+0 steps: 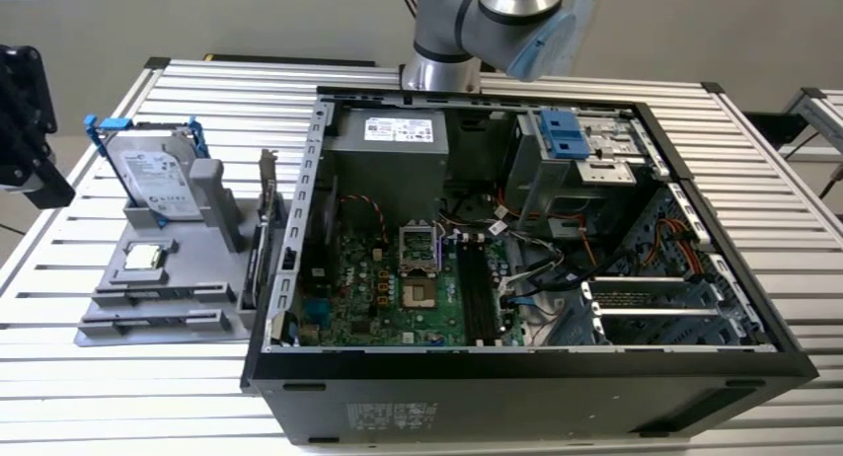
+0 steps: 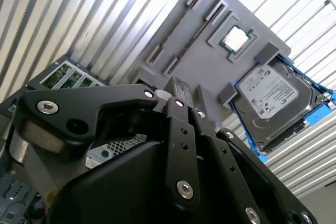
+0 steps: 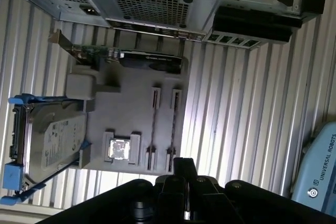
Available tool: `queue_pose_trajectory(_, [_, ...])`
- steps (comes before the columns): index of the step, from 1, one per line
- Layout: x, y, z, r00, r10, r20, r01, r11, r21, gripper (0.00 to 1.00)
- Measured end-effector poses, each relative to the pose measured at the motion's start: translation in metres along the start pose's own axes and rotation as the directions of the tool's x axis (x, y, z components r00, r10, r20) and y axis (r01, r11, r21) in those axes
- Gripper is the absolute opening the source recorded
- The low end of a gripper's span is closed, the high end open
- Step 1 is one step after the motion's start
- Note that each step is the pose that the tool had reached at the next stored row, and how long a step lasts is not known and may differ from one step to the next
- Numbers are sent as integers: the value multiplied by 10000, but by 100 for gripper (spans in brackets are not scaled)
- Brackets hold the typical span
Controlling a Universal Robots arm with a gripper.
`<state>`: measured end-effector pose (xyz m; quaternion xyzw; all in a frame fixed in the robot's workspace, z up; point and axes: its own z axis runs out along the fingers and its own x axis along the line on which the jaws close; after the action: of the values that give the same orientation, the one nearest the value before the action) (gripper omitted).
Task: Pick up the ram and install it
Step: 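Pick up the ram and move it above insertion slot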
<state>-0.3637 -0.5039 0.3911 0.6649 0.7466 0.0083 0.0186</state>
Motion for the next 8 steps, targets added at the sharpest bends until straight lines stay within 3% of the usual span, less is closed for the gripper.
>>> queue_pose_trajectory(3, [0,-5,0,9995,318,7,-318,9995,55,0])
queue_pose_trajectory(8, [1,-5,0,9995,328,7,-328,9994,56,0])
